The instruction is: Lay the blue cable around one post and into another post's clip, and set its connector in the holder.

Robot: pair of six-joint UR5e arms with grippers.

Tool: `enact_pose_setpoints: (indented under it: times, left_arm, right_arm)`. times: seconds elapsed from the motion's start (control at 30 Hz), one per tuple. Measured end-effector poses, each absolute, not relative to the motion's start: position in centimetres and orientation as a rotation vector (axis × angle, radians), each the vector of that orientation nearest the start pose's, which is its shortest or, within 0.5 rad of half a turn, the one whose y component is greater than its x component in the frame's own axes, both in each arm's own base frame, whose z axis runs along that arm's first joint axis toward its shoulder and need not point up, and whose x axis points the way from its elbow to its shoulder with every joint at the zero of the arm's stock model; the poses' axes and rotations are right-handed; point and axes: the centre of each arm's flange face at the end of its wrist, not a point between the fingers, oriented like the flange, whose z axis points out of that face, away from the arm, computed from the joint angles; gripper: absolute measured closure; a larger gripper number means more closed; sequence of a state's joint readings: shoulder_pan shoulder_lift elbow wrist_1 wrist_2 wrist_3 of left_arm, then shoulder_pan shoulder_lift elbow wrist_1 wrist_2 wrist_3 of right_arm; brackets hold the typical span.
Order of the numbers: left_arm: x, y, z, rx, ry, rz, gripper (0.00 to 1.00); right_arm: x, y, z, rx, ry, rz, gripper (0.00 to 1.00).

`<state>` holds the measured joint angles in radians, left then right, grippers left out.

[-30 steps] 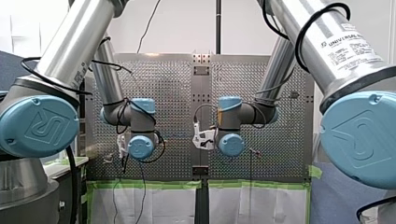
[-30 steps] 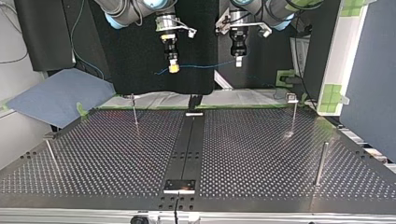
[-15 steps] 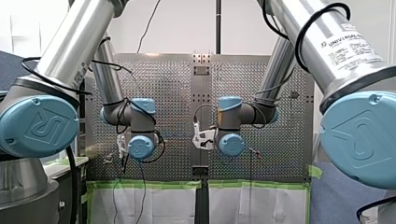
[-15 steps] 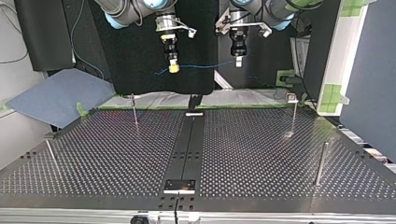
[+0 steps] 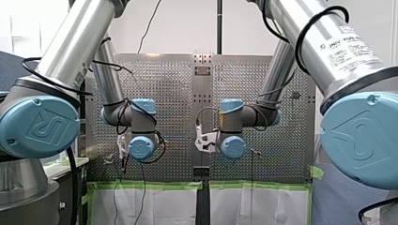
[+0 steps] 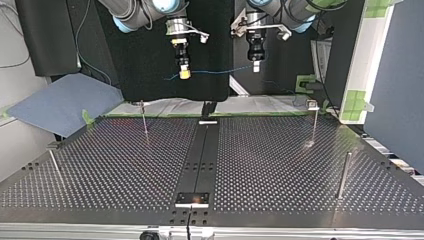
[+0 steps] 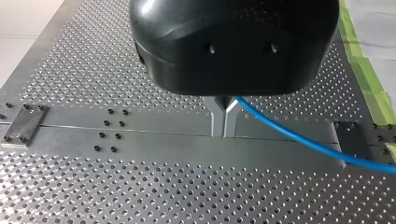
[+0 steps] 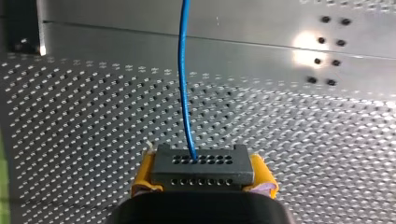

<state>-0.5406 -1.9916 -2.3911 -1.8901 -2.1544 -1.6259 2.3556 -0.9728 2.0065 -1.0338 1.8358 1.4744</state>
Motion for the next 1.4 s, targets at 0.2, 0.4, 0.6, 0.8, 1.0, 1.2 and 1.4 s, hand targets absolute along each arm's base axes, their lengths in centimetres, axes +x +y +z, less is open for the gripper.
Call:
enact_pose_setpoints:
  times: [0.2, 0.4, 0.6, 0.8, 1.0, 1.2, 1.4]
  left_arm:
    - [29.0, -26.5, 8.1, -0.081, 1.560, -0.014, 1.00]
    - [29.0, -26.5, 8.1, -0.081, 1.560, -0.014, 1.00]
    - [28.8, -26.1, 7.9, -0.063, 1.577, 0.003, 1.00]
    - [28.3, -25.7, 7.4, -0.015, 1.620, 0.049, 1.00]
    - [27.9, -25.4, 7.1, 0.007, 1.657, 0.071, 1.00]
    - [27.8, -25.4, 7.0, 0.011, 1.664, 0.075, 1.00]
    - [27.9, -25.4, 7.0, 0.011, 1.664, 0.076, 1.00]
  right_arm:
    - [45.1, -30.2, 5.6, 1.638, -0.840, 1.479, 1.00]
    - [45.1, -30.2, 5.3, 1.643, -0.841, 1.474, 1.00]
    - [45.1, -30.2, 5.2, 1.644, -0.841, 1.474, 1.00]
    - [45.1, -30.2, 5.2, 1.644, -0.841, 1.474, 1.00]
    - [45.1, -30.2, 5.2, 1.644, -0.841, 1.474, 1.00]
    - [45.1, -30.2, 5.2, 1.644, -0.841, 1.474, 1.00]
    - [45.1, -30.1, 5.3, 1.645, -0.844, 1.473, 1.00]
